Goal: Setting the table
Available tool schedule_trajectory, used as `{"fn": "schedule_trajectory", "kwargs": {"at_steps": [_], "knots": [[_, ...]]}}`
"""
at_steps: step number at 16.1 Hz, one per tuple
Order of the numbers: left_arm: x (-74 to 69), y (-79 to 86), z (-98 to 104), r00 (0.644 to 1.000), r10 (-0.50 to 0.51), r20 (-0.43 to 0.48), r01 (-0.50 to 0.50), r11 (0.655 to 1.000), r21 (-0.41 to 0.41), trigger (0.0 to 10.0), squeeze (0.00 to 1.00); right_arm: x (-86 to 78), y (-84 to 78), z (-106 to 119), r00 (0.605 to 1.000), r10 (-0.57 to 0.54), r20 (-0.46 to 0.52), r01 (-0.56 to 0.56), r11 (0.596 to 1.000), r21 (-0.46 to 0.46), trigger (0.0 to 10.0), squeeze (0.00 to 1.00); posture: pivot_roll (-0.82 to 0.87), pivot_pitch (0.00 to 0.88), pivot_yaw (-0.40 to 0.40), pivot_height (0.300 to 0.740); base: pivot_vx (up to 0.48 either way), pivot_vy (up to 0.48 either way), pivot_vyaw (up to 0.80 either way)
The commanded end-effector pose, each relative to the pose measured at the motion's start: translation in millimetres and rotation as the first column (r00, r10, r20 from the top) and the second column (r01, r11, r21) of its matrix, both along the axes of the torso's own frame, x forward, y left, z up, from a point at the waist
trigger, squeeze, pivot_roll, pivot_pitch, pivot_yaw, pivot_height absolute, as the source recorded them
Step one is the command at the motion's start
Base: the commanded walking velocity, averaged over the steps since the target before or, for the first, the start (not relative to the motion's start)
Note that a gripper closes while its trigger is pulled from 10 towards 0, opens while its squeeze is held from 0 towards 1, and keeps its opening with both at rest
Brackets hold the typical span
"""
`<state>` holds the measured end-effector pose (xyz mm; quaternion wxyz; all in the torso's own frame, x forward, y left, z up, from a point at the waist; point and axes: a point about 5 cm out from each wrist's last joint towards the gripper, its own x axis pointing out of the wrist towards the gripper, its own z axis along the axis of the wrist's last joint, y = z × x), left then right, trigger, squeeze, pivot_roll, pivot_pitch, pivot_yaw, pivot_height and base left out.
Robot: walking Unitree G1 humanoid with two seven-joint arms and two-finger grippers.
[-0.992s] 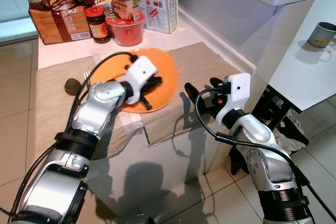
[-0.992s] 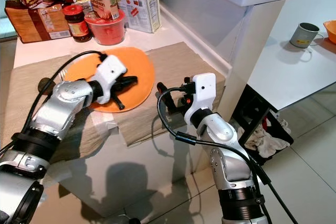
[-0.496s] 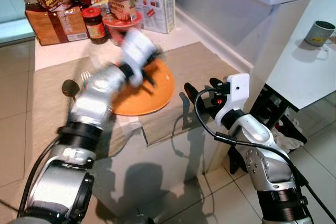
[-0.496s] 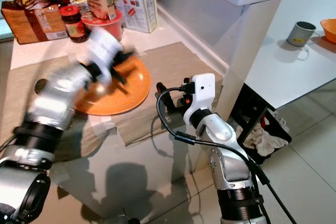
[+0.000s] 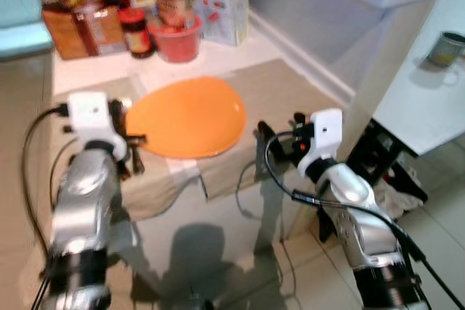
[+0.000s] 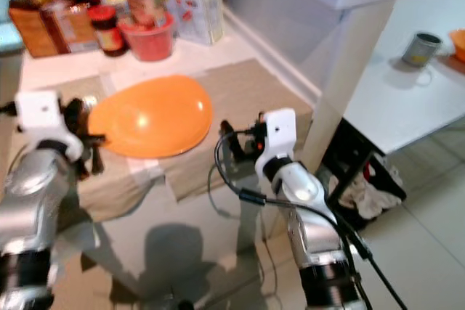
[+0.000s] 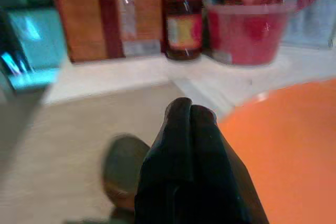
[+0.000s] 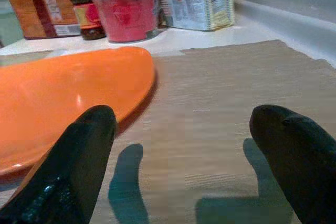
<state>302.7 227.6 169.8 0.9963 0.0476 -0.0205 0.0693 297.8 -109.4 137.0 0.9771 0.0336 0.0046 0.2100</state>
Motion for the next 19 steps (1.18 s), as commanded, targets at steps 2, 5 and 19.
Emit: {"fn": "schedule_trajectory", "kwargs": {"at_steps": [2,5,19], "knots": [[-8.2,-9.0,28.3,0.995,-0.001,0.101,-0.005,0.998,0.055,0.0,0.0,1.4,2.8,-0.8,1.0,0.001,0.013,-0.001,1.0,-0.011,10.0,0.0,0.06,0.0,0.026,0.74,0.0,0.0,0.0],[-25.9,-33.6,27.9,0.993,-0.04,0.108,0.038,0.999,0.026,0.0,0.0,3.5,6.7,-4.1,1.0,0.008,0.026,-0.007,1.0,-0.023,10.0,0.0,0.06,0.0,0.021,0.74,0.0,0.0,0.0],[-49.4,-74.6,-22.9,0.959,-0.214,-0.186,0.213,0.977,-0.027,0.0,0.0,9.1,11.4,-6.6,0.999,0.002,0.037,-0.001,1.0,-0.021,10.0,0.0,0.06,0.0,0.021,0.74,0.0,0.0,0.0]]}}
